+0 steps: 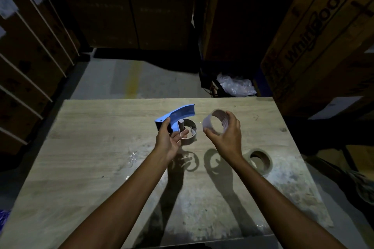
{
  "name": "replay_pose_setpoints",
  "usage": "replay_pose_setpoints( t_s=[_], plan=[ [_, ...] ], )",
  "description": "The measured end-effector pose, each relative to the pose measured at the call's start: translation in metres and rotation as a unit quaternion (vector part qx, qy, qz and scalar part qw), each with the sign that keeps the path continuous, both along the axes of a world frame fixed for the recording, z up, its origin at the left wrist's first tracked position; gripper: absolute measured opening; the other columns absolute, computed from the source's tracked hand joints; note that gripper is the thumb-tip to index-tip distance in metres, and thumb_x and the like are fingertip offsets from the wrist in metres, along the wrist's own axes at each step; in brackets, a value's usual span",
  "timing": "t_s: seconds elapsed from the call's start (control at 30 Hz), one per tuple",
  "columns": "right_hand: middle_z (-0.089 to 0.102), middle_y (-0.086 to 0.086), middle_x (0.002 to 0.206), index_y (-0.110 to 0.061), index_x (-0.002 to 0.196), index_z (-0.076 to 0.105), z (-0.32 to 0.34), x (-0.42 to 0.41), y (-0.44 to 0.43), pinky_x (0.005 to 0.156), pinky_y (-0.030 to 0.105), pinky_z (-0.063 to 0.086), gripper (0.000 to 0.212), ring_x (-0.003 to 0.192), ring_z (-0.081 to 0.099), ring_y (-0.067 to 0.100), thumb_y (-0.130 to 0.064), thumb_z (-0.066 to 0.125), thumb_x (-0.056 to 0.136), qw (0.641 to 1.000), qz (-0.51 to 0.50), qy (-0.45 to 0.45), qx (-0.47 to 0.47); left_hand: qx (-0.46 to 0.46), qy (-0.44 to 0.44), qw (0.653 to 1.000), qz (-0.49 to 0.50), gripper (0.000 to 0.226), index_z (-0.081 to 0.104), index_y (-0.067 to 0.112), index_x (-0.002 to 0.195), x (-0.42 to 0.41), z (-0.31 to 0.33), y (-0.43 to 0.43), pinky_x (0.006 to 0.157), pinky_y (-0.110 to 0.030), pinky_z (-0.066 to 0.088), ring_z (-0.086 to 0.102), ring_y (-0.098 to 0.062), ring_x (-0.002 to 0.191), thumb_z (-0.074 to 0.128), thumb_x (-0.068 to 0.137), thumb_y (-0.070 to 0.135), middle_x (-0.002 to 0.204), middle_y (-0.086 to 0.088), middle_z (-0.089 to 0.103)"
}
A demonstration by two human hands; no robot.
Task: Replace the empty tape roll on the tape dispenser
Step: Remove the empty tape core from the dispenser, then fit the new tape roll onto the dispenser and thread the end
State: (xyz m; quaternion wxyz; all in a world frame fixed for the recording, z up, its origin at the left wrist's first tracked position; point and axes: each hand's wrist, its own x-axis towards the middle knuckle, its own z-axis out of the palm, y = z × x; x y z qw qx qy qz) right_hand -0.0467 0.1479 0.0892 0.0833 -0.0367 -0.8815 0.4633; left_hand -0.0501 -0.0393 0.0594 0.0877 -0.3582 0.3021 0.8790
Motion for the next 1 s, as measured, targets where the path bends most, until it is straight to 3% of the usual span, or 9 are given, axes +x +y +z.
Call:
replay_pose_setpoints(
  t_s=[0.17, 0.23, 0.33, 0.4, 0.57, 0.63, 0.77, 0.83, 1.0],
  plan=[
    [0.038, 0.007, 0.136, -0.021, 0.141, 0.033, -0.022, -0.028, 0.042, 0.091, 0.035, 0.050, 0.089, 0.117, 0.050, 0.023, -0.037, 0.084, 0.070, 0.999, 0.001, -0.035, 0.032, -0.007, -0.012, 0.999, 0.046, 0.046, 0.056, 0.013, 0.129, -0.009, -0.005, 0.018, 0.104, -0.047, 0.048, 0.062, -0.035, 0.115, 0.067, 0.089, 0.033, 0.137, -0.021, 0.053],
    [0.037, 0.009, 0.138, -0.018, 0.143, 0.032, -0.033, -0.041, 0.060, 0.090, 0.031, 0.046, 0.090, 0.118, 0.050, 0.026, -0.035, 0.084, 0.071, 0.997, 0.003, -0.054, 0.050, -0.006, -0.017, 0.998, 0.057, 0.048, 0.057, 0.013, 0.132, -0.010, -0.006, 0.024, 0.104, -0.047, 0.048, 0.058, -0.032, 0.124, 0.068, 0.089, 0.033, 0.139, -0.018, 0.055],
    [0.037, 0.013, 0.140, -0.014, 0.144, 0.032, -0.051, -0.062, 0.085, 0.093, 0.036, 0.047, 0.092, 0.121, 0.049, 0.032, -0.033, 0.085, 0.071, 0.994, -0.006, -0.079, 0.073, -0.020, -0.021, 0.997, 0.067, 0.046, 0.055, 0.012, 0.135, -0.012, -0.006, 0.031, 0.095, -0.040, 0.051, 0.056, -0.029, 0.127, 0.062, 0.094, 0.032, 0.137, -0.014, 0.057],
    [0.040, 0.014, 0.140, -0.013, 0.145, 0.033, -0.063, -0.074, 0.097, 0.096, 0.042, 0.046, 0.093, 0.124, 0.045, 0.037, -0.034, 0.084, 0.070, 0.990, -0.014, -0.094, 0.108, -0.020, -0.019, 0.997, 0.072, 0.046, 0.055, 0.011, 0.135, -0.012, -0.007, 0.033, 0.090, -0.039, 0.052, 0.059, -0.030, 0.121, 0.061, 0.094, 0.032, 0.137, -0.015, 0.057],
    [0.043, 0.015, 0.133, -0.017, 0.142, 0.035, -0.089, -0.092, 0.113, 0.094, 0.046, 0.042, 0.089, 0.122, 0.037, 0.039, -0.032, 0.085, 0.069, 0.972, -0.009, -0.161, 0.173, -0.034, -0.013, 0.996, 0.081, 0.045, 0.054, 0.009, 0.135, -0.014, -0.008, 0.035, 0.067, -0.033, 0.055, 0.064, -0.024, 0.084, 0.058, 0.097, 0.032, 0.124, -0.013, 0.055],
    [0.043, 0.016, 0.130, -0.020, 0.138, 0.038, -0.099, -0.096, 0.115, 0.094, 0.049, 0.045, 0.084, 0.122, 0.039, 0.040, -0.031, 0.085, 0.069, 0.968, -0.007, -0.185, 0.168, -0.035, -0.007, 0.996, 0.082, 0.046, 0.053, 0.009, 0.137, -0.015, -0.009, 0.035, 0.061, -0.032, 0.057, 0.065, -0.025, 0.082, 0.056, 0.097, 0.032, 0.123, -0.014, 0.056],
    [0.044, 0.016, 0.127, -0.022, 0.133, 0.041, -0.118, -0.099, 0.116, 0.093, 0.047, 0.050, 0.075, 0.118, 0.045, 0.039, -0.041, 0.080, 0.072, 0.964, -0.005, -0.213, 0.157, -0.027, -0.001, 0.996, 0.090, 0.035, 0.056, 0.011, 0.127, -0.016, -0.011, 0.034, 0.067, -0.034, 0.057, 0.066, -0.023, 0.085, 0.056, 0.097, 0.030, 0.123, -0.013, 0.057],
    [0.045, 0.018, 0.126, -0.020, 0.135, 0.040, -0.126, -0.099, 0.117, 0.093, 0.047, 0.050, 0.075, 0.117, 0.047, 0.040, -0.048, 0.076, 0.075, 0.962, -0.003, -0.220, 0.163, -0.025, -0.003, 0.995, 0.096, 0.033, 0.056, 0.011, 0.124, -0.016, -0.011, 0.034, 0.062, -0.033, 0.058, 0.067, -0.023, 0.085, 0.057, 0.097, 0.030, 0.122, -0.013, 0.057],
    [0.044, 0.020, 0.130, -0.017, 0.142, 0.036, -0.136, -0.100, 0.119, 0.097, 0.049, 0.048, 0.080, 0.120, 0.045, 0.042, -0.048, 0.074, 0.079, 0.955, 0.013, -0.227, 0.188, -0.031, -0.014, 0.995, 0.089, 0.033, 0.056, 0.013, 0.123, -0.014, -0.008, 0.033, 0.058, -0.030, 0.057, 0.073, -0.021, 0.070, 0.057, 0.097, 0.032, 0.119, -0.010, 0.058]
  ],
)
